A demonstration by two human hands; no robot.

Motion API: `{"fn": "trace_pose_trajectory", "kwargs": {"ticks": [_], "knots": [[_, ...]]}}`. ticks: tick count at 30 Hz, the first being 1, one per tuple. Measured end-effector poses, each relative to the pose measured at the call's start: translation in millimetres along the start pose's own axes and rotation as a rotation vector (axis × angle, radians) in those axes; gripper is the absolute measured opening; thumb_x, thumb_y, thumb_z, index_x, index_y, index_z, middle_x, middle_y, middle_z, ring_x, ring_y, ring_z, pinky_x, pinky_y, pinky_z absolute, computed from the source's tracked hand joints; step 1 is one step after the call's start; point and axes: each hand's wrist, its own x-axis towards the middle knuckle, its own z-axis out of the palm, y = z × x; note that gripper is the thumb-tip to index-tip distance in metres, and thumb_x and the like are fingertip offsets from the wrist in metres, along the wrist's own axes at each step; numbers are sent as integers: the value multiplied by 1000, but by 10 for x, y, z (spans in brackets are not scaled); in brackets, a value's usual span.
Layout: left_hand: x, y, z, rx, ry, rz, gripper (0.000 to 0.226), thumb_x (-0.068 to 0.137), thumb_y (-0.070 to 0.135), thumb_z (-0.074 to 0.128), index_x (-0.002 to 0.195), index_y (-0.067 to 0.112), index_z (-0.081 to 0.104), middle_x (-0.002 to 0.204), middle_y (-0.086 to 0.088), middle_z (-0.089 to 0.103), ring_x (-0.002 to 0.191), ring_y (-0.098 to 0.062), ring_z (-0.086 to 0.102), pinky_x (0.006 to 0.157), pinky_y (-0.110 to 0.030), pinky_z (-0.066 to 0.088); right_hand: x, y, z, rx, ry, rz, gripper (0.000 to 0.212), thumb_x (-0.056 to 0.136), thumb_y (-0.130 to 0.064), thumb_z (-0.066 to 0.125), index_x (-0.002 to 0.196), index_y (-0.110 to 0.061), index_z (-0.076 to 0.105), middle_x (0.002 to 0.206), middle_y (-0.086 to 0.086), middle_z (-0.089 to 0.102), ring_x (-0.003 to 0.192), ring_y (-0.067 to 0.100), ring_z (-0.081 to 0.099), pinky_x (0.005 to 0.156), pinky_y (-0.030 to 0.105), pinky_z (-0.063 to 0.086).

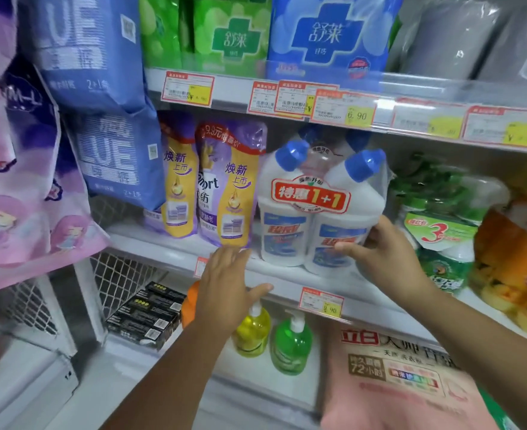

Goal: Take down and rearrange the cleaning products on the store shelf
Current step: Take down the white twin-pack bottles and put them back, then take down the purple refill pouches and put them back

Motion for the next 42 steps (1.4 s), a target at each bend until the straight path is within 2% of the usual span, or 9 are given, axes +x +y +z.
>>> {"fn": "trace_pose_trajectory", "kwargs": {"ticks": [3,7,10,13,30,34,37,39,42], "knots": [[-32,-39,78,29,44,20,76,71,55,79,133,17,56,141,-9,50,136,-31,39,112,-49,35,119,28,34,40,-18,67,44,79,-14,81,115,-19,57,105,-6,74,95,10,71,80,32,57],[-56,-67,147,-8,65,21,76,72,54,77,135,19,54,147,-8,45,140,-29,34,113,-51,33,198,-33,64,-6,-2,112,42,85,-19,76,112,-19,43,107,-3,71,85,9,69,68,30,54],[-49,-93,168,-33,63,27,75,74,55,76,136,20,52,149,-6,42,143,-27,30,114,-50,32,148,-33,143,-36,44,115,53,87,-19,74,125,-17,36,110,-3,68,93,15,68,87,43,57],[-40,-124,192,-41,63,33,75,74,55,75,136,21,52,150,-5,41,144,-26,29,114,-50,32,10,29,274,-11,60,79,80,84,-16,77,143,-20,23,109,-11,65,100,12,66,90,38,52],[-46,-148,185,-67,48,39,74,77,57,72,140,24,49,153,-2,36,146,-21,22,117,-46,29,5,129,474,48,215,86,66,85,-16,76,134,-28,34,108,-13,62,87,-1,60,82,27,44],[-64,-171,136,-82,9,55,73,81,51,72,144,25,46,158,-1,31,149,-18,17,120,-39,23,-49,55,461,7,214,136,73,80,-11,80,138,-16,36,125,1,59,116,19,58,98,35,45],[-83,-254,39,-102,3,8,74,82,49,72,146,29,42,160,-1,26,149,-17,12,119,-36,21,-349,-205,559,-153,314,-133,77,83,-8,76,147,-11,34,139,2,42,131,18,42,111,31,33],[-104,-359,-53,-107,7,-51,75,83,50,71,148,31,38,162,1,21,150,-17,8,119,-34,17,-452,-429,696,-159,221,-264,66,89,-12,71,146,-15,38,132,-6,41,125,13,45,106,28,37],[-145,-527,-203,-111,-12,-136,80,83,52,70,150,31,33,163,3,15,150,-18,8,119,-34,16,-294,-744,951,-86,-46,-187,62,92,-24,68,146,-24,38,135,-6,49,122,10,51,103,31,44]]}}
